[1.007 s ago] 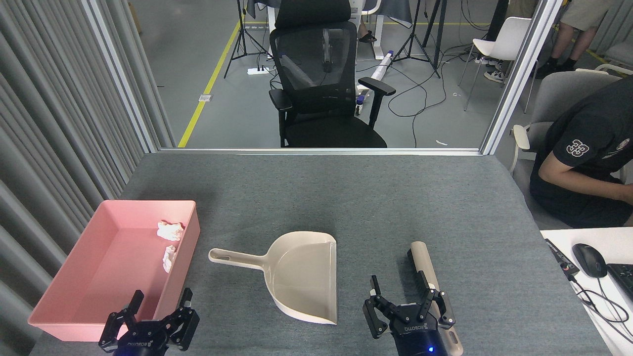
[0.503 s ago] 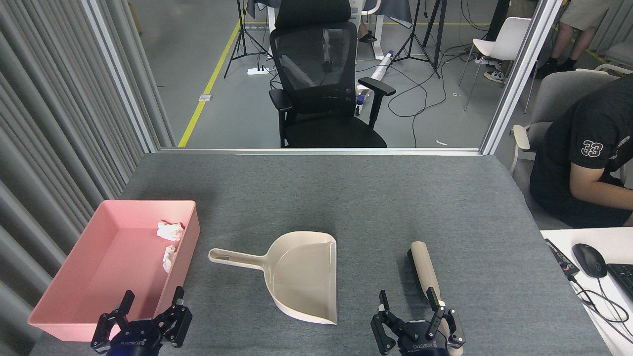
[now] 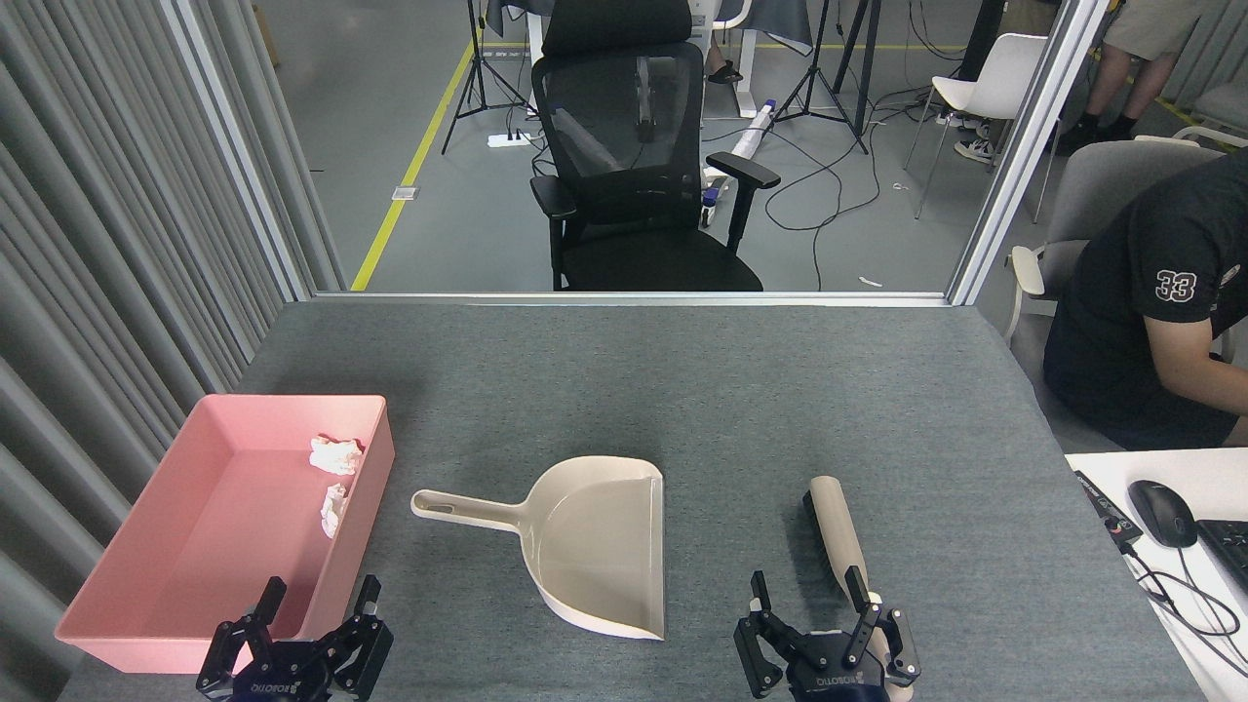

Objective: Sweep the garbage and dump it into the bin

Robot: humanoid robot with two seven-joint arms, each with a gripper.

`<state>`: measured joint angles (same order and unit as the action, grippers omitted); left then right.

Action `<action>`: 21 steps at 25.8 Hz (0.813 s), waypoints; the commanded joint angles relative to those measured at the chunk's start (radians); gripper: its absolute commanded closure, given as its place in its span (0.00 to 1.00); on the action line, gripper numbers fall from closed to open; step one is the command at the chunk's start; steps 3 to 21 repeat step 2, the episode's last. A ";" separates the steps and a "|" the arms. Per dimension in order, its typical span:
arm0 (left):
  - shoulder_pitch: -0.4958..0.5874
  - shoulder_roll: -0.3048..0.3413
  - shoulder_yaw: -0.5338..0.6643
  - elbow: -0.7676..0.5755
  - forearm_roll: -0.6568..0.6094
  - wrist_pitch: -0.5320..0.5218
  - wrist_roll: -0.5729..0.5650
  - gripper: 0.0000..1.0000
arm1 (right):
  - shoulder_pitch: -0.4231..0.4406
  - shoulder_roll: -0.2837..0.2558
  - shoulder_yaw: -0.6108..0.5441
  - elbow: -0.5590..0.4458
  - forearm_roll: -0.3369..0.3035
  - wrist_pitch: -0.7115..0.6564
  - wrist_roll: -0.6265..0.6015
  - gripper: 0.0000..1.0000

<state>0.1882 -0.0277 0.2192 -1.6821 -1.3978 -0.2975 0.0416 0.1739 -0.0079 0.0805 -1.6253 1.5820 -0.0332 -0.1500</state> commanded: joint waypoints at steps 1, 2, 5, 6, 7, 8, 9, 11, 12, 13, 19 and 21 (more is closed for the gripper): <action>0.022 -0.001 0.000 0.002 0.008 -0.003 0.021 0.01 | -0.001 -0.003 0.001 0.002 0.001 0.001 0.007 0.02; 0.023 -0.003 0.000 0.002 0.008 -0.003 0.021 0.01 | -0.001 -0.004 0.001 0.004 0.001 0.001 0.009 0.02; 0.023 -0.003 0.000 0.002 0.008 -0.003 0.021 0.01 | -0.001 -0.004 0.001 0.004 0.001 0.001 0.009 0.02; 0.023 -0.003 0.000 0.002 0.008 -0.003 0.021 0.01 | -0.001 -0.004 0.001 0.004 0.001 0.001 0.009 0.02; 0.023 -0.003 0.000 0.002 0.008 -0.003 0.021 0.01 | -0.001 -0.004 0.001 0.004 0.001 0.001 0.009 0.02; 0.023 -0.003 0.000 0.002 0.008 -0.003 0.021 0.01 | -0.001 -0.004 0.001 0.004 0.001 0.001 0.009 0.02; 0.023 -0.003 0.000 0.002 0.008 -0.003 0.021 0.01 | -0.001 -0.004 0.001 0.004 0.001 0.001 0.009 0.02; 0.023 -0.003 0.000 0.002 0.008 -0.003 0.021 0.01 | -0.001 -0.004 0.001 0.004 0.001 0.001 0.009 0.02; 0.023 -0.003 0.000 0.002 0.008 -0.003 0.021 0.01 | -0.001 -0.004 0.001 0.004 0.001 0.001 0.009 0.02; 0.023 -0.003 0.000 0.002 0.008 -0.003 0.021 0.01 | -0.001 -0.004 0.001 0.004 0.001 0.001 0.009 0.02; 0.023 -0.003 0.000 0.002 0.008 -0.003 0.021 0.01 | -0.001 -0.004 0.001 0.004 0.001 0.001 0.009 0.02; 0.023 -0.003 0.000 0.002 0.008 -0.003 0.021 0.01 | -0.001 -0.004 0.001 0.004 0.001 0.001 0.009 0.02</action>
